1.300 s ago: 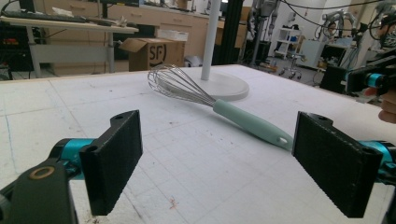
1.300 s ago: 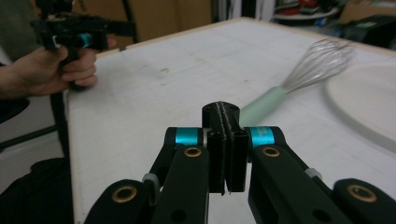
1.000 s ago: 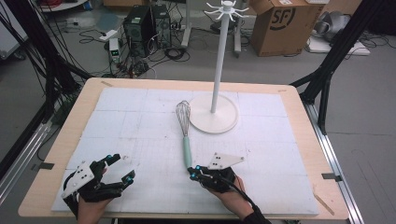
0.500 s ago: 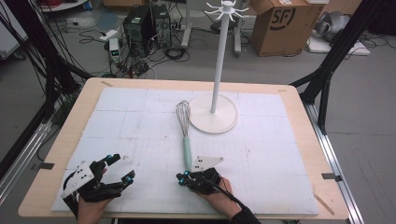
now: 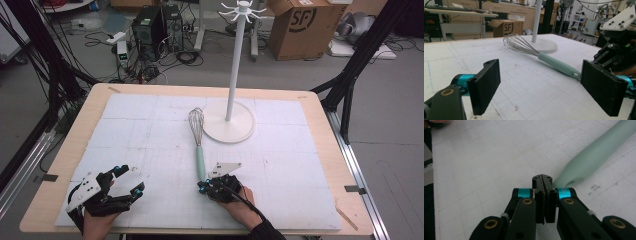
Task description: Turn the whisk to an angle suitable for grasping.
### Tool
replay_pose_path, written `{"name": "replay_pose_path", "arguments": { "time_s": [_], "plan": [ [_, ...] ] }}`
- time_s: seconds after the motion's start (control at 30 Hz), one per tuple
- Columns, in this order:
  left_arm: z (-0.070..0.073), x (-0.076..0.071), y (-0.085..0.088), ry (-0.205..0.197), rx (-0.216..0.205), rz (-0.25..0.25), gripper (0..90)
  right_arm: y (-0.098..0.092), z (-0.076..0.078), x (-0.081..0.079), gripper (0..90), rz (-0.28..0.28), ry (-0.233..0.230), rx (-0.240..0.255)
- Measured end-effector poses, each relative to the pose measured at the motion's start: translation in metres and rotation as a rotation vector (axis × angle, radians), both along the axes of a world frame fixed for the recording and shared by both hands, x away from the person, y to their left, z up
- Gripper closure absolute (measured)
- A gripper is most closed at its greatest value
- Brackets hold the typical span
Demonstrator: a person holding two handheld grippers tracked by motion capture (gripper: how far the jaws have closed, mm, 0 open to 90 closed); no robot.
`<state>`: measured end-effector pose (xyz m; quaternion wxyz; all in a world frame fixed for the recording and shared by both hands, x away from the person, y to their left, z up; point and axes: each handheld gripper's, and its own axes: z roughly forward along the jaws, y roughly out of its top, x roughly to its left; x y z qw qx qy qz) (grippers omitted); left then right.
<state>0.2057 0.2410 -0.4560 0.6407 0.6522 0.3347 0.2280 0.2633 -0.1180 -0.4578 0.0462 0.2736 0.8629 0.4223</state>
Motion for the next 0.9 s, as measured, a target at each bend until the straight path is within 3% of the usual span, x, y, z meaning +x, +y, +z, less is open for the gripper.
{"name": "replay_pose_path", "arguments": {
  "time_s": [0.13, 0.23, 0.43, 0.9],
  "plan": [
    [0.0, 0.0, 0.0, 0.002, 0.002, 0.0, 17.1, 0.002, 0.002, 0.0, 90.0, 0.011, -0.006, 0.048],
    [0.0, 0.0, 0.0, 0.0, 0.0, 0.0, 17.1, 0.008, 0.0, 0.005, 90.0, 0.002, -0.002, 0.019],
    [0.0, 0.0, 0.0, 0.001, -0.004, 0.002, 17.1, 0.009, 0.002, 0.011, 90.0, -0.011, 0.005, 0.017],
    [0.0, 0.0, 0.0, 0.0, -0.001, -0.002, 17.2, -0.007, 0.005, 0.023, 90.0, -0.057, 0.014, -0.014]
  ]
}}
